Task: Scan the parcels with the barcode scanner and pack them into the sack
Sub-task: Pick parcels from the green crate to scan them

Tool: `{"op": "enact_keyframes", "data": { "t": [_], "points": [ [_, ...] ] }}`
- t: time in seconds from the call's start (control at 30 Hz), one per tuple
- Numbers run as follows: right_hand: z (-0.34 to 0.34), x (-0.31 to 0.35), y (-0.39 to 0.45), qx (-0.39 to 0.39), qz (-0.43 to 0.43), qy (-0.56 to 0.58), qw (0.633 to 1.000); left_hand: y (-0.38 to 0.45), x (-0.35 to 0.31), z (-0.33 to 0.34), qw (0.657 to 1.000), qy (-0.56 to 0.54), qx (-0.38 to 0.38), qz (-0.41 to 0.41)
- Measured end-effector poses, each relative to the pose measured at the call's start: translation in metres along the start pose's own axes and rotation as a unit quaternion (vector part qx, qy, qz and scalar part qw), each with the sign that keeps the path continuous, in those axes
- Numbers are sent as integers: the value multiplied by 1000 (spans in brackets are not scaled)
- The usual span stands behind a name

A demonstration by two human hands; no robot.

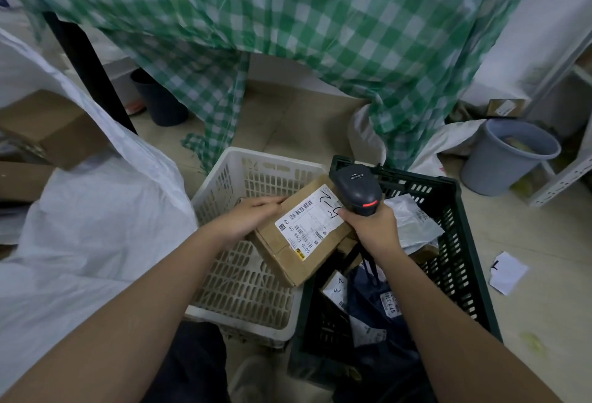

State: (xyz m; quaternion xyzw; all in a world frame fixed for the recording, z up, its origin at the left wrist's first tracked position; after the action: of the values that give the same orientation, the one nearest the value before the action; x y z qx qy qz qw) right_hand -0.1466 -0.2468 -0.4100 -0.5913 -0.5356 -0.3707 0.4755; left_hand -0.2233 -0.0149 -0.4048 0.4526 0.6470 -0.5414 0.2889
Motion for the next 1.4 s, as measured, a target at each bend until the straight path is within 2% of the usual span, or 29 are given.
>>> {"op": "enact_keyframes", "data": {
  "t": [0.13,0.23,0.37,0.5,0.9,1.27,1.4],
  "points": [
    [0,14,0,6,-33,-29,999,2,-1,-4,1000,-4,0,14],
    [-4,28,-4,21,-75,-96,992,5,0,-19,998,-8,-61,32],
    [4,27,-15,126,-65,-169,975,7,10,-33,992,-31,-115,38],
    [9,26,-30,182,-67,-204,960,6,9,-38,985,-53,-150,68],
    [-1,30,-38,171,-64,-255,950,10,6,-45,973,-91,-182,104],
    [2,33,-37,185,-59,-207,959,9,4,-47,972,-101,-183,110],
    [8,53,-35,153,-91,-167,970,-9,-7,-49,965,-105,-203,129]
  ]
}}
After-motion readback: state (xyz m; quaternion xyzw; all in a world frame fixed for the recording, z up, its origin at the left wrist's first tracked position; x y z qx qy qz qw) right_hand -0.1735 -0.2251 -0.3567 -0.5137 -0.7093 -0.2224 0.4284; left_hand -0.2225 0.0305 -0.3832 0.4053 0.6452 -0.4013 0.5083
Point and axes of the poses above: each hand's wrist, its own y-axis towards the middle knuckle, its own z-axis out of the palm, x = y × z, the point moved 9 cm from there along y, towards the middle knuckle, and after that the axes turned 2 degrees about x, right-handed, at the moved point
